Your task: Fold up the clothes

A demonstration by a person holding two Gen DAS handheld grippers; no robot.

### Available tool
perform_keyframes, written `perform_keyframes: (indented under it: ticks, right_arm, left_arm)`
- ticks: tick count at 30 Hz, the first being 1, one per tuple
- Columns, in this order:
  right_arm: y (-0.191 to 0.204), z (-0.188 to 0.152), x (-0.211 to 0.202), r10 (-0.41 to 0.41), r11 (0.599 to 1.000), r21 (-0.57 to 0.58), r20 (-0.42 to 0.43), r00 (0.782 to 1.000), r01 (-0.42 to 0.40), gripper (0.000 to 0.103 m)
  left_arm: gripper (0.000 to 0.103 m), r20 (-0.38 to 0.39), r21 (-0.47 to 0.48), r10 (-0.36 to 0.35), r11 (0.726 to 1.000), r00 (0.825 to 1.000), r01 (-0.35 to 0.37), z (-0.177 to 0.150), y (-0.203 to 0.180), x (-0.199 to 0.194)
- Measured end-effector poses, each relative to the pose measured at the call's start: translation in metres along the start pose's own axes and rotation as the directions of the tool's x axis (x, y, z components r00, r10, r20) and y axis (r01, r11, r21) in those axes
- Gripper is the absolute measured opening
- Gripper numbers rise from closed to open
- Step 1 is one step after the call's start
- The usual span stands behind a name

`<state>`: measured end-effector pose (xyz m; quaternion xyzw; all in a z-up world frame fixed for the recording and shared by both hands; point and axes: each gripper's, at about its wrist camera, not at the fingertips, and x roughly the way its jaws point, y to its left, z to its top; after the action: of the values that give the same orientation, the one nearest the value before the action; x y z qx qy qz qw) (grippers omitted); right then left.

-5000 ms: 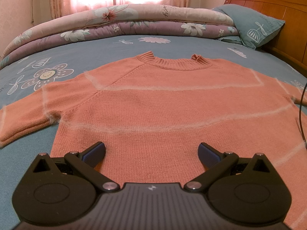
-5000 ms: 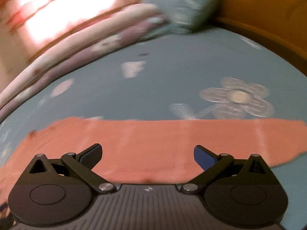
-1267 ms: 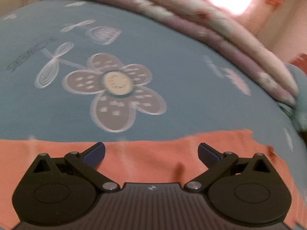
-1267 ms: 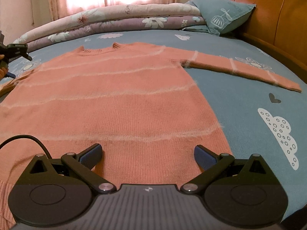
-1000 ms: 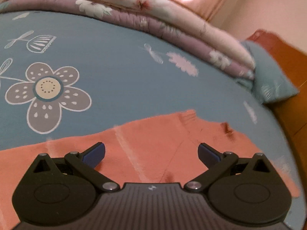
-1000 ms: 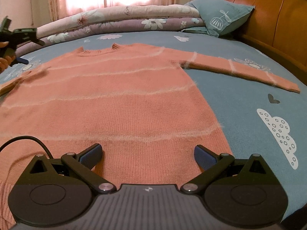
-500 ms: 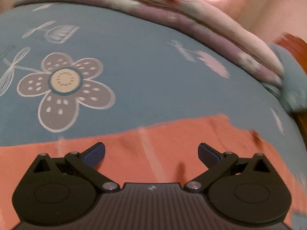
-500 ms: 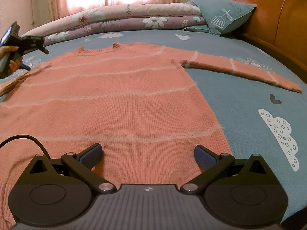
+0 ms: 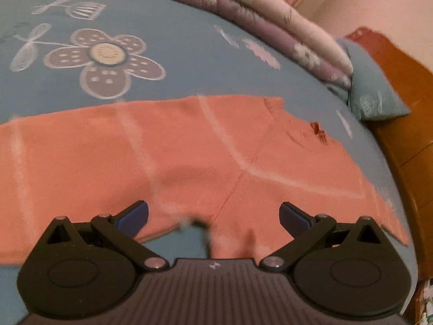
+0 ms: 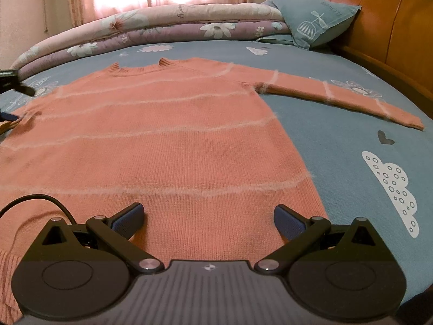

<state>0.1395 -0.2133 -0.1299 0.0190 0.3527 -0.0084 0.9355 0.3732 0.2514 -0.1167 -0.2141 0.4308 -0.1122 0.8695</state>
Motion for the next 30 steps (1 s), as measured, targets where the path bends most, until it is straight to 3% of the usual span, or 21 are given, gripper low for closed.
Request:
perform_keyframes:
  ticks: [4, 6, 8, 11, 14, 17, 21, 24, 30]
  right_arm:
    - [0.001, 0.000, 0.000, -0.003, 1.000, 0.000, 0.003, 1.000, 0.003, 0.103]
    - [0.001, -0.001, 0.000, -0.004, 1.000, 0.001, 0.004, 1.000, 0.004, 0.103]
    - [0.002, -0.001, 0.000, -0.007, 1.000, 0.002, 0.008, 1.000, 0.007, 0.103]
    - [0.004, -0.003, 0.000, -0.013, 1.000, 0.005, 0.014, 1.000, 0.013, 0.103]
    - [0.005, -0.003, 0.000, -0.020, 1.000, 0.006, 0.016, 1.000, 0.020, 0.103]
    - [0.006, -0.001, 0.000, -0.018, 1.000, 0.006, 0.009, 1.000, 0.018, 0.103]
    - [0.006, 0.004, -0.001, 0.010, 1.000, -0.004, -0.028, 1.000, -0.010, 0.103]
    - [0.006, 0.009, -0.002, 0.031, 0.999, -0.010, -0.056, 0.998, -0.032, 0.103]
    - [0.006, 0.013, -0.003, 0.053, 0.998, -0.014, -0.093, 0.994, -0.055, 0.103]
  left_arm:
    - [0.102, 0.061, -0.009, -0.039, 0.999, 0.997, 0.040, -0.019, 0.020, -0.026]
    - [0.102, 0.067, -0.082, -0.030, 0.996, 0.997, 0.036, -0.018, 0.028, -0.037]
    - [0.102, 0.104, -0.106, -0.047, 0.993, 0.993, 0.058, -0.008, 0.030, -0.045]
    - [0.102, 0.173, -0.069, -0.096, 0.992, 0.980, 0.109, 0.014, 0.020, -0.052]
    - [0.102, 0.123, -0.050, 0.004, 0.999, 0.992, 0.002, 0.031, 0.006, -0.031]
    - [0.102, 0.071, -0.045, 0.105, 0.994, 0.992, -0.102, 0.036, -0.002, -0.008]
    - [0.102, 0.004, -0.097, 0.147, 0.985, 0.989, -0.146, 0.021, 0.011, 0.003]
    - [0.102, 0.010, -0.055, 0.157, 0.986, 0.987, -0.157, 0.009, 0.013, -0.008]
    - [0.102, 0.006, -0.072, 0.192, 0.979, 0.981, -0.191, -0.002, 0.024, -0.027]
